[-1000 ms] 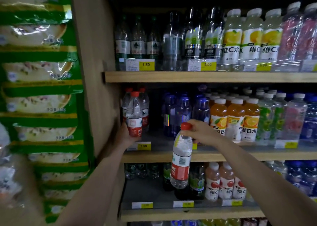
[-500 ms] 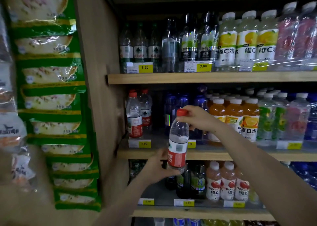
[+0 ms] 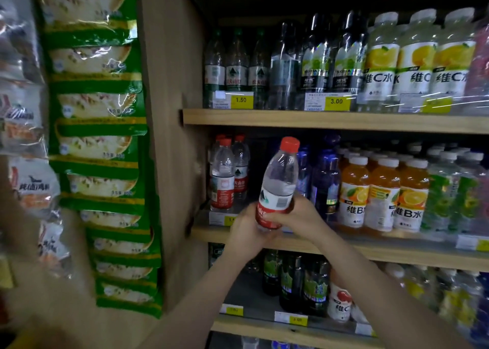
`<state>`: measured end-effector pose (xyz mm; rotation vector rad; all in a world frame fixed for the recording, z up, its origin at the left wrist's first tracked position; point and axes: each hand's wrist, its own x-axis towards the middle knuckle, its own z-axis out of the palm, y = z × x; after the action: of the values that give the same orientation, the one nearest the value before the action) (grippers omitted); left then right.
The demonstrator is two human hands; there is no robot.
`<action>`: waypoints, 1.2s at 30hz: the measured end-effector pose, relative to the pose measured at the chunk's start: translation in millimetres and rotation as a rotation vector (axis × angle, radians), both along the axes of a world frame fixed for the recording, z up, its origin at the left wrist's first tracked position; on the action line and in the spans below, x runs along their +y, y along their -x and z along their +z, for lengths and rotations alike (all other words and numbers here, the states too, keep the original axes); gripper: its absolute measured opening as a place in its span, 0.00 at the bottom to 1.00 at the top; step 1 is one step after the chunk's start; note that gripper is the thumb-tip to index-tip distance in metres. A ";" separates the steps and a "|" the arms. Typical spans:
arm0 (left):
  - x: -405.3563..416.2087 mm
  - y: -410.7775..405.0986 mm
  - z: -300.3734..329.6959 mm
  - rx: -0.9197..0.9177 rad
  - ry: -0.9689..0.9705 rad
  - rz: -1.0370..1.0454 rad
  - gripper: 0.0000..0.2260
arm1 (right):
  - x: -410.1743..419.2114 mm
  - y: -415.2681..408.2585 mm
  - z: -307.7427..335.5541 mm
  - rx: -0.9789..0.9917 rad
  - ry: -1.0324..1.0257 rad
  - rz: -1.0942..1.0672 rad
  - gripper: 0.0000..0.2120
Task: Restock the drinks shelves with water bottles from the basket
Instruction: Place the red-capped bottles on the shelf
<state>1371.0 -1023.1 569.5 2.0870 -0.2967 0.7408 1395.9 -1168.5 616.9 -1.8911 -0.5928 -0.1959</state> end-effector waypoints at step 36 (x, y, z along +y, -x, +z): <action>120.2 -55.0 -80.6 -0.053 -0.622 0.574 0.29 | 110.1 -140.9 -18.4 0.078 0.177 -0.219 0.33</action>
<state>1426.0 -902.9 488.9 2.7938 0.0722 1.1480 1536.8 -1058.4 598.5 -2.1252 -0.3595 -0.2159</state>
